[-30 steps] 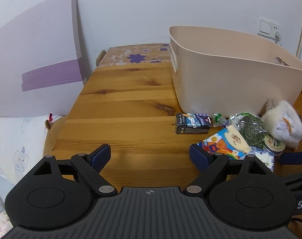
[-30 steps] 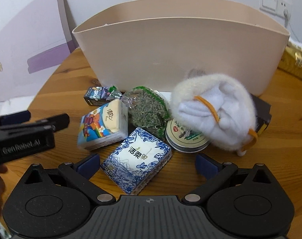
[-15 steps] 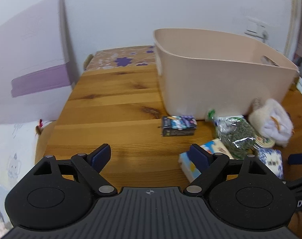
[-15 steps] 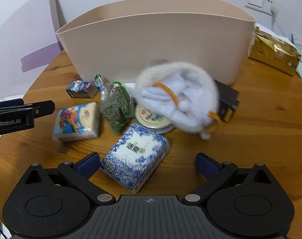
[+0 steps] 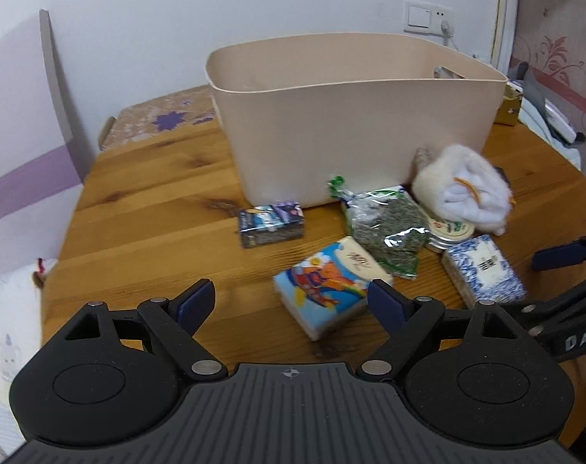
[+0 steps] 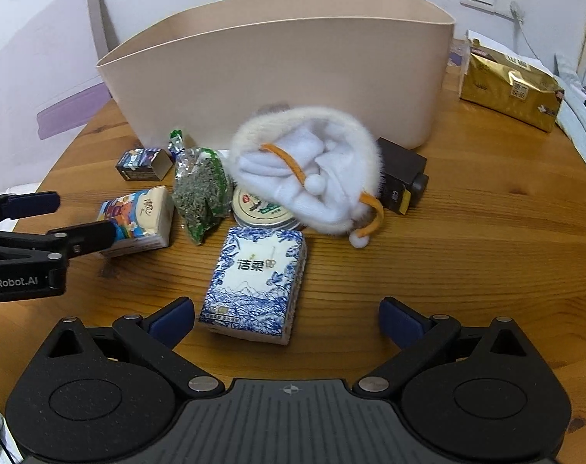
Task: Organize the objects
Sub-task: 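Move both tools back toward the remaining objects on the table, then grasp the cartoon tissue pack with the left tool while the right tool grasps the blue-and-white tissue pack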
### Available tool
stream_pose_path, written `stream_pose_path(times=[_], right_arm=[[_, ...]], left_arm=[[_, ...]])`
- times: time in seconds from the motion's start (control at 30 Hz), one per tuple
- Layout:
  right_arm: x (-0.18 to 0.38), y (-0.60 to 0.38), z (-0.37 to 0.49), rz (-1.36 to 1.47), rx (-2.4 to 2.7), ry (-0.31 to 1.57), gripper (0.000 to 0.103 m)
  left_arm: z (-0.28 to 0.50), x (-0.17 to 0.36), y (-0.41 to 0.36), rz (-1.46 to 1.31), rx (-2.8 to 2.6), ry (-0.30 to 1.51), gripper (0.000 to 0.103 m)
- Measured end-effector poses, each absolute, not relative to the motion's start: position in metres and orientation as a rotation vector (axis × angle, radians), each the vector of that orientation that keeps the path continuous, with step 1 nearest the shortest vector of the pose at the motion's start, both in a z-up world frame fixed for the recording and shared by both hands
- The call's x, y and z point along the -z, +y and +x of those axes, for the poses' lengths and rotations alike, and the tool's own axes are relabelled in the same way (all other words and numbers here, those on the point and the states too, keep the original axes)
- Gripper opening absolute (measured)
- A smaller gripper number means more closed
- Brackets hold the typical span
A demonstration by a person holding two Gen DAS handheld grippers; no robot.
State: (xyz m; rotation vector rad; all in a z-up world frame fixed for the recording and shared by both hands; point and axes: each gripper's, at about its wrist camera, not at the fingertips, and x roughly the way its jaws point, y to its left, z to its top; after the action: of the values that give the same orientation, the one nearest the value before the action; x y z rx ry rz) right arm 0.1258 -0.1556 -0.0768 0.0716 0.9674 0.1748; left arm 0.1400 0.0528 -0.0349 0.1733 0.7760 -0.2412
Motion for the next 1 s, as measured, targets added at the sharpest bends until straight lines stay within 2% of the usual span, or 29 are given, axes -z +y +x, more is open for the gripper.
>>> stream_pose_path(times=[0.5,0.77,0.83,0.93,1.0], right_arm=[[0.081,-0.148,0.126,0.009,-0.169,0.926,0.103],[0.082,-0.154,0.125,0.035,-0.168,0.904,0.103],[0.081,-0.156,0.124,0.053,-0.171,0.896,0.100],[0.080,-0.158,0.123,0.065,-0.158,0.890,0.091],[0.078,-0.160,0.122,0.078,-0.154,0.882,0.079]], left_arm=[[0.168,0.050,0.023,0.035,0.139,0.862,0.088],[0.176,0.056,0.037,-0.094,0.078,0.887,0.086],[0.176,0.056,0.041,-0.110,0.079,0.880,0.081],[0.173,0.056,0.045,-0.108,0.087,0.871,0.076],[0.172,0.055,0.048,-0.119,0.094,0.869,0.073]])
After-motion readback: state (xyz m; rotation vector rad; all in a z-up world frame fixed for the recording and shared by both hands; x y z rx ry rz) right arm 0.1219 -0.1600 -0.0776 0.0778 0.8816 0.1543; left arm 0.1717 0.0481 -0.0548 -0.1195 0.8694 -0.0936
